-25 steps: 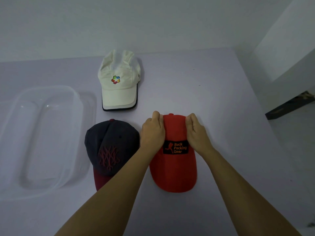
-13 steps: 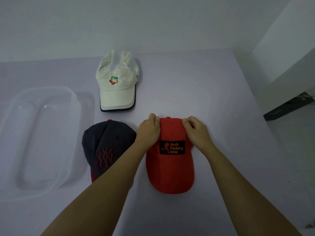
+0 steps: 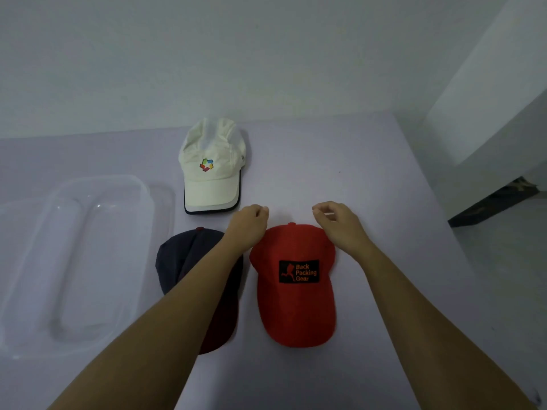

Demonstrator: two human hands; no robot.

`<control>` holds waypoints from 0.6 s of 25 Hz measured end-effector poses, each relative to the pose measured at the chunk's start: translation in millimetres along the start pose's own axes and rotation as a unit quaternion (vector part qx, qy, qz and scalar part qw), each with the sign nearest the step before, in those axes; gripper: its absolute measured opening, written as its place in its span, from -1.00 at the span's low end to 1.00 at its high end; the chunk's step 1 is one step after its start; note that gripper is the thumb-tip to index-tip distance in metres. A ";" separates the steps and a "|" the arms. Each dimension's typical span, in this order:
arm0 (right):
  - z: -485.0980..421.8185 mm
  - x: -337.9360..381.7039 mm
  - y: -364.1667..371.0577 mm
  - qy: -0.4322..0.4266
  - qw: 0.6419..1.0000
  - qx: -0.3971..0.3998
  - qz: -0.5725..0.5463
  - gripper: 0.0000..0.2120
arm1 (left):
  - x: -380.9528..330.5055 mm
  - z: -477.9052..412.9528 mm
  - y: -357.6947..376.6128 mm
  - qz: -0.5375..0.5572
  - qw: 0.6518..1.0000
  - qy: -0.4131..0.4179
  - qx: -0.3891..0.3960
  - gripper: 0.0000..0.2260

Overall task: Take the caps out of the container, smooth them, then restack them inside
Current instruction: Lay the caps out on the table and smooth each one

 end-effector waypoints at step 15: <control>-60.3 106.5 149.4 -0.158 0.954 0.123 0.225 -0.34 | 79.2 -52.6 -121.7 -0.083 0.996 0.023 -0.036 -0.52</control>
Point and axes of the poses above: each hand's wrist, its own z-axis away from the middle knuckle, its own y-axis out of the palm, x = y × z, the point moved 6 cm from there along -z, towards the middle knuckle, and after that the axes turned 4 degrees about -x, right-handed, at the moved point
